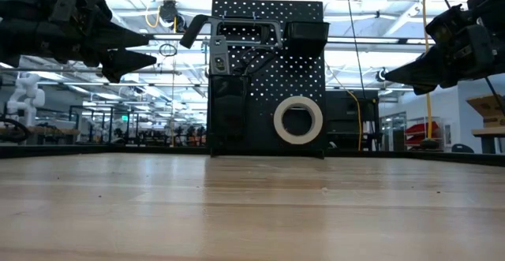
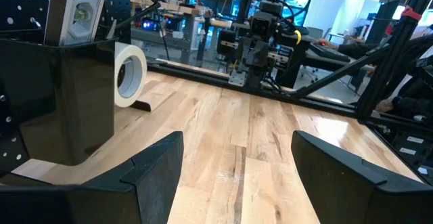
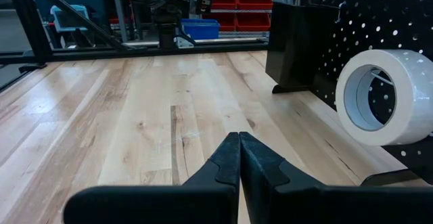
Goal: Hang tools onto peg board
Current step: Return to Home Position
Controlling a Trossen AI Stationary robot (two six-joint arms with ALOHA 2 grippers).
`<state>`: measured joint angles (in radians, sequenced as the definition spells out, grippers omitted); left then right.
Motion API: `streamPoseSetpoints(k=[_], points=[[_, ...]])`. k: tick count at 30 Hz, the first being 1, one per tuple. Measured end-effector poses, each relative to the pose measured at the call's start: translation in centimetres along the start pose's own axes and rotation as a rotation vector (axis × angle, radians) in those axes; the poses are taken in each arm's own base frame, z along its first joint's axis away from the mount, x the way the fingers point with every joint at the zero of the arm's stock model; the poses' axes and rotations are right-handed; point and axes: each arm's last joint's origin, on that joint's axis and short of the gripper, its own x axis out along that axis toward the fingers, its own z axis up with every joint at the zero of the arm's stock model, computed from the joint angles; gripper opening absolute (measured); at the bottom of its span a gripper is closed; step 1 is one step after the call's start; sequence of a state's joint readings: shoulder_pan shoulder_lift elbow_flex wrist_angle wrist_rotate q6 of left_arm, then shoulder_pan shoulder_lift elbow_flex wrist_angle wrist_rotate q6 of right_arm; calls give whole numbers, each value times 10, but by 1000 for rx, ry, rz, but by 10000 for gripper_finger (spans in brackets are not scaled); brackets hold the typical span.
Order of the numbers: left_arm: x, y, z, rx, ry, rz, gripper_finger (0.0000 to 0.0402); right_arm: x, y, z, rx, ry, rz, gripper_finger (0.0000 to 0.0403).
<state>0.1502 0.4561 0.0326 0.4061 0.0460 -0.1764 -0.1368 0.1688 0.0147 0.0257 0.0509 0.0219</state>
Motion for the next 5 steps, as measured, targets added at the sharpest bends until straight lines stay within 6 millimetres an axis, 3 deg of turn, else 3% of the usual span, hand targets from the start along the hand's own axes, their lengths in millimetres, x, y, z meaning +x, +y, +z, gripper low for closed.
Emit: streamPoseSetpoints(k=[5], points=[[0,0,0,0,0,0,279,0,0,0,0,0,0,0]])
